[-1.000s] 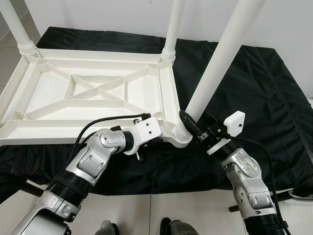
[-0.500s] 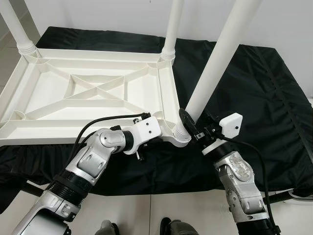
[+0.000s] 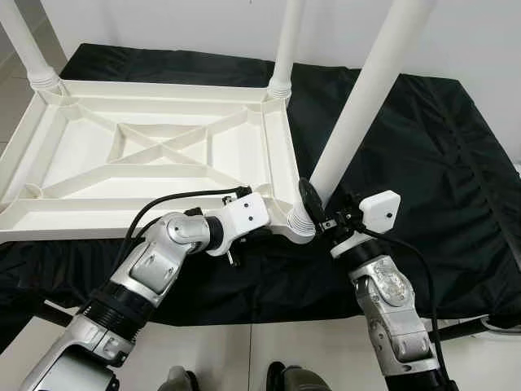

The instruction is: Building children table

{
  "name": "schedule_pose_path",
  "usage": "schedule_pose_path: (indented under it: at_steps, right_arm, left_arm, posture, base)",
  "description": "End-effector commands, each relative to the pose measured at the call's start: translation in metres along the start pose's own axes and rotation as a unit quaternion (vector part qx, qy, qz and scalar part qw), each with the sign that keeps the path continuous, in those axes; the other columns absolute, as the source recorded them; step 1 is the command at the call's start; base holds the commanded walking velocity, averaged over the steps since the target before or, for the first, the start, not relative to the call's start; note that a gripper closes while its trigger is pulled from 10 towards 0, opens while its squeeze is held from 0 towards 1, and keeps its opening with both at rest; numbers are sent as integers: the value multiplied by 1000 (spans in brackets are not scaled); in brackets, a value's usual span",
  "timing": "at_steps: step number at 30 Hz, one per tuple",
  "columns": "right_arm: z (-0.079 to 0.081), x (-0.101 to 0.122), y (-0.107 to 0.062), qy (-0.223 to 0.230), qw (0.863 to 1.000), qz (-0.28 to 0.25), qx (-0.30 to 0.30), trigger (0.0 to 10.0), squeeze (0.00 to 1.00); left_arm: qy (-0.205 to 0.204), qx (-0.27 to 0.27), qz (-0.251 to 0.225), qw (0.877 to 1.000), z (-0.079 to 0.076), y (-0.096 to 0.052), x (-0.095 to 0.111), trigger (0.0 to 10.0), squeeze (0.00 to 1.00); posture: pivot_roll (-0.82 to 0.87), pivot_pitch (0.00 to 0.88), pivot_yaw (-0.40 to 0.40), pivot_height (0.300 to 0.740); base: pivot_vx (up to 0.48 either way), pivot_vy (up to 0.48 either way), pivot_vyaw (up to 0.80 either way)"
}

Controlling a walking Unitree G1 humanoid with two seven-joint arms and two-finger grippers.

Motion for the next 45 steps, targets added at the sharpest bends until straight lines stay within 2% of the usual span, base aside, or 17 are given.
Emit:
schedule_pose_path:
  at_steps: [1,7,16,22,32,37,41,45]
  right_arm:
    - [-37,-48,-28,-22,989,116,-93,10000,0]
    - [-33,-47,-29,-22,987,107,-118,10000,0]
    - [-37,-45,-32,-32,979,91,-180,10000,0]
    - [-39,-44,-33,-39,975,86,-201,10000,0]
    - [-46,-42,-39,-59,959,79,-266,10000,0]
    - [-47,-41,-40,-67,957,78,-271,10000,0]
    - [-48,-36,-42,-89,950,68,-291,10000,0]
    - [-42,-33,-42,-97,951,60,-288,10000,0]
  left_arm:
    - [51,12,-28,998,13,-4,20,10000,0]
    - [54,13,-28,998,15,-3,21,10000,0]
    - [57,13,-26,998,16,-5,20,10000,0]
    - [57,12,-25,998,17,-5,20,10000,0]
    - [60,12,-22,998,18,-7,19,10000,0]
    - [59,13,-22,998,19,-7,19,10000,0]
    - [60,14,-22,998,20,-8,19,10000,0]
    - [60,16,-21,998,21,-8,19,10000,0]
  posture:
    - [-73,150,-23,740]
    - [-76,150,-20,740]
    - [-72,154,-15,740]
    - [-69,159,-9,740]
    - [-63,166,-5,740]
    - [-62,168,-5,740]
    - [-61,169,-7,740]
    - [-62,169,-8,740]
  base:
    - [0,0,0]
    - [0,0,0]
    - [0,0,0]
    - [0,0,0]
    - [0,0,0]
    - [0,0,0]
    - [0,0,0]
    - [0,0,0]
Point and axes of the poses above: a point about 5 cm out from each wrist's last joint towards the gripper, its own y axis pointing out of the wrist towards the gripper, its own x axis along the axis of the wrist's last joint, z = x × y, the point moved 4 cm from there along y, pointing out of the wrist towards the gripper, and after that the axes turned 13 degrees about y, right-handed, at the moved point
